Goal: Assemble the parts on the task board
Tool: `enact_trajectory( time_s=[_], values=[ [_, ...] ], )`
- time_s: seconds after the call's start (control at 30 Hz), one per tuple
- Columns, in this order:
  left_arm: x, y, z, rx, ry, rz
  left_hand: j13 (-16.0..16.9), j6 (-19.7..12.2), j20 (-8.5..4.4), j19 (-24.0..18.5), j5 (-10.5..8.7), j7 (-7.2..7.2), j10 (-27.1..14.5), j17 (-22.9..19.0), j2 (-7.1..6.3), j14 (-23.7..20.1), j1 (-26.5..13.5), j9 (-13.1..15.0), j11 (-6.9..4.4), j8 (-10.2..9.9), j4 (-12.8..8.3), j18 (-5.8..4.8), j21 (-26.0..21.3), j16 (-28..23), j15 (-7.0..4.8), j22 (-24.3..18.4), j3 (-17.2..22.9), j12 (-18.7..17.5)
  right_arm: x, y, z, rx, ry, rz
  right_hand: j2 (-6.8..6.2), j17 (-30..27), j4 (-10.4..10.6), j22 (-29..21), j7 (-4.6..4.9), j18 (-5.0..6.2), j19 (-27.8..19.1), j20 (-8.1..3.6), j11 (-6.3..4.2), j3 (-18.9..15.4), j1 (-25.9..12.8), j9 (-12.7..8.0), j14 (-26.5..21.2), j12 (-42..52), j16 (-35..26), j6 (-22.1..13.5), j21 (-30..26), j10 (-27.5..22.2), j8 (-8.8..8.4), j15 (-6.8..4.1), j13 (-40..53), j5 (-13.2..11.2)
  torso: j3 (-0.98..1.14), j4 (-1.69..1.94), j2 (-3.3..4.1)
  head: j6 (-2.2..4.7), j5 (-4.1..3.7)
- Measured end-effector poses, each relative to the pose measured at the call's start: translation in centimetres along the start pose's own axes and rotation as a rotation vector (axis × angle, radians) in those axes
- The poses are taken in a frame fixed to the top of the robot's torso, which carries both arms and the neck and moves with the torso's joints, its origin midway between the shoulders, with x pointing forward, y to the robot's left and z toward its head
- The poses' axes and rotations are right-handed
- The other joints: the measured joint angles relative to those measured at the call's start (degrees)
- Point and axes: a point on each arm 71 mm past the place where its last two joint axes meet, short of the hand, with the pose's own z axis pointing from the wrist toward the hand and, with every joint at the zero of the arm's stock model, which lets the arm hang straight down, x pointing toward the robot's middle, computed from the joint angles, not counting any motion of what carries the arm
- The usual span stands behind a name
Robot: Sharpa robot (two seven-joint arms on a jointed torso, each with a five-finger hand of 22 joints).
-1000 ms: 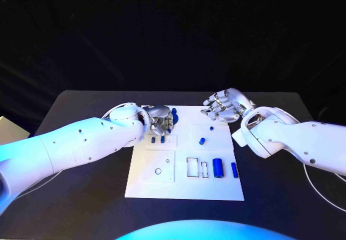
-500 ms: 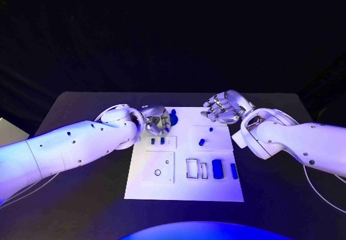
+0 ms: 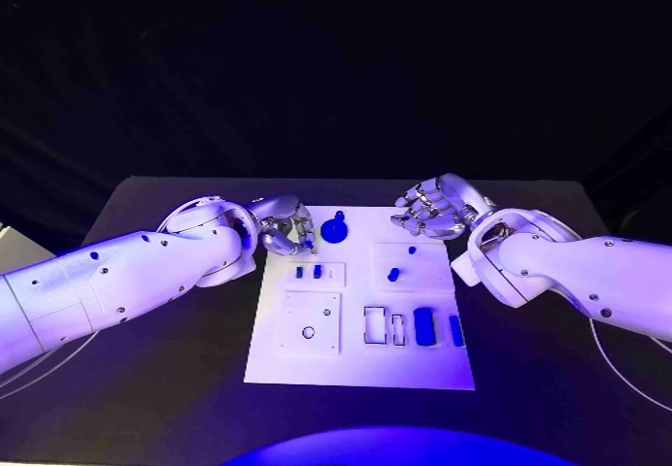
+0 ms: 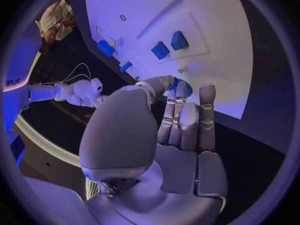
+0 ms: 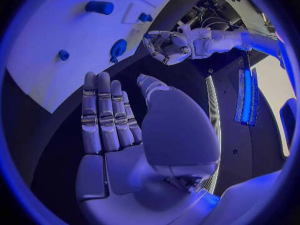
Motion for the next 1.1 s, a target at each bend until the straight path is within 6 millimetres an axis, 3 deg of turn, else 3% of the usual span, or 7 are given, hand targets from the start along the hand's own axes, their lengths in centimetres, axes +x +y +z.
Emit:
enact_trajectory(
  time_s=[1.1],
  values=[
    [1.3,0.3,1.3,-0.024,0.043,0.001,-0.1,0.0,0.00,0.0,-0.01,0.00,0.2,-0.2,-0.01,0.0,0.0,0.0,-0.21,-0.3,-0.3,0.00,0.0,0.0,0.00,-0.2,0.0,-0.3,0.2,0.0,0.0,0.002,0.010,0.000,0.00,-0.2,0.0,-1.0,0.16,0.00,-0.4,-0.01,0.20,0.0,0.0,-0.1,-0.2,0.0,-0.9,-0.2,0.0,-0.2,0.00,0.20,-0.6,0.0,0.01,-0.03,-0.03,-0.38,-0.06]
  ],
)
